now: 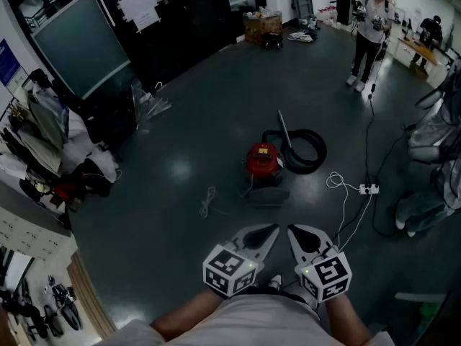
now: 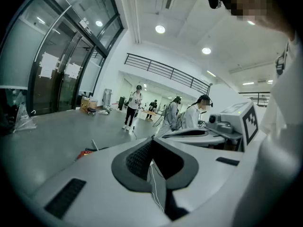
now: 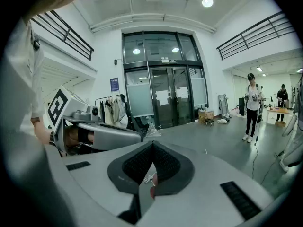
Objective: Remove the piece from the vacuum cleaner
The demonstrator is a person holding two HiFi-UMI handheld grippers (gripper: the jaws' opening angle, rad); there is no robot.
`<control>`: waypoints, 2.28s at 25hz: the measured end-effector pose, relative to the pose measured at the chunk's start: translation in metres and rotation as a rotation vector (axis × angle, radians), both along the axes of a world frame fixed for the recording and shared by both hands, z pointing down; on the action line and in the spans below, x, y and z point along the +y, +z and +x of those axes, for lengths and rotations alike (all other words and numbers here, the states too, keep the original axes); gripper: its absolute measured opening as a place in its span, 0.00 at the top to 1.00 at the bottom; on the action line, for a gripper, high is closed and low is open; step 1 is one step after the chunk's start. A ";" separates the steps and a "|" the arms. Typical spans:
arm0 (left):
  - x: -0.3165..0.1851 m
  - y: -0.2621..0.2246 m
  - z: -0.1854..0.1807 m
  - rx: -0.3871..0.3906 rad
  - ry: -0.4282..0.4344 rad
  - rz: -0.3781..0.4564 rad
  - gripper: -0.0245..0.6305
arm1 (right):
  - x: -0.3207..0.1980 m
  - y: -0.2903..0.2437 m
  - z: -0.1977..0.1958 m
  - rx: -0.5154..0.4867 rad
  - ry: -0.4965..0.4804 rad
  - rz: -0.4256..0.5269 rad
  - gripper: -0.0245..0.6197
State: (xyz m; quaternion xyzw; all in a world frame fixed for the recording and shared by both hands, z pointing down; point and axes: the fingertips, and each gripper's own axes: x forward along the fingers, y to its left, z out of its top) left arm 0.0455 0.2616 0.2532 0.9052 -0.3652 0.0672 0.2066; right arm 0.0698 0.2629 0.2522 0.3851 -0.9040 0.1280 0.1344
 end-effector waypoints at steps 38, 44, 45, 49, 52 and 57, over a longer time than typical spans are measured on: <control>-0.102 0.046 -0.005 -0.046 -0.066 -0.023 0.96 | -0.099 0.040 0.012 -0.041 -0.045 -0.031 0.94; -0.184 0.063 -0.029 -0.072 -0.006 -0.001 0.96 | -0.181 0.054 -0.011 -0.043 0.004 -0.043 0.94; -0.198 0.067 -0.033 -0.082 0.008 0.004 0.96 | -0.195 0.057 -0.016 -0.044 0.010 -0.047 0.94; -0.246 0.089 -0.048 -0.099 0.062 0.007 0.96 | -0.244 0.077 -0.029 -0.039 0.042 -0.070 0.94; -0.276 0.114 -0.054 -0.134 0.109 0.000 0.96 | -0.273 0.095 -0.033 -0.035 0.066 -0.095 0.94; -0.322 0.154 -0.054 -0.152 0.145 0.002 0.96 | -0.317 0.135 -0.030 -0.011 0.066 -0.140 0.94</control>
